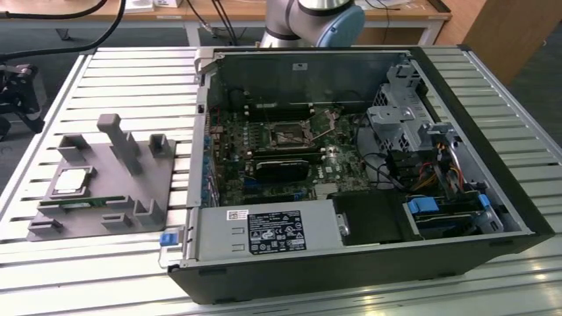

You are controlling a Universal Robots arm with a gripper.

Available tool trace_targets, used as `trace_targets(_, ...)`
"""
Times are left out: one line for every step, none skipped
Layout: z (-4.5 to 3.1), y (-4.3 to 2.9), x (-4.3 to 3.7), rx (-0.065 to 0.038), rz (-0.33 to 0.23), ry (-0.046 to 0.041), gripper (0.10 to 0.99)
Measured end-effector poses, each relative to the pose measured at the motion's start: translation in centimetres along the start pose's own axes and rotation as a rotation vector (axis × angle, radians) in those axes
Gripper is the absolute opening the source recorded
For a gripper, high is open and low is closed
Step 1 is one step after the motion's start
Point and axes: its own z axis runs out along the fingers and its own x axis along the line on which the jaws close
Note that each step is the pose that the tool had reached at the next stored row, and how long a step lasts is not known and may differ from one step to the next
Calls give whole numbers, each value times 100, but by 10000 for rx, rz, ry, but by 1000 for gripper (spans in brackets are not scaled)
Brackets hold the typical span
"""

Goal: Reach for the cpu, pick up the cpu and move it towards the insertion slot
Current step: 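Pick up the cpu and move it towards the insertion slot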

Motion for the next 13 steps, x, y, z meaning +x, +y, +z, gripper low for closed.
trace_targets(12, -1, 0, 0, -1, 1, 525)
trace_targets(26, -3, 0, 0, 0, 1, 525)
trace_targets(40, -5, 0, 0, -1, 0, 584)
trace_targets(53, -7, -1, 0, -1, 0, 643)
trace_targets(69, -11, -1, 0, -1, 0, 643)
trace_targets(84, -14, -1, 0, -1, 0, 643)
trace_targets(99, -17, -1, -1, -1, 0, 706)
trace_targets(117, -20, 0, -1, 0, -1, 706)
trace_targets(134, -22, 0, -1, 0, -1, 706)
trace_targets(153, -25, -1, -1, -1, 0, 706)
trace_targets(170, -28, -1, -1, -1, -1, 706)
trace_targets(187, -32, -1, -1, -1, 0, 706)
trace_targets(202, -34, 0, -1, 0, 1, 706)
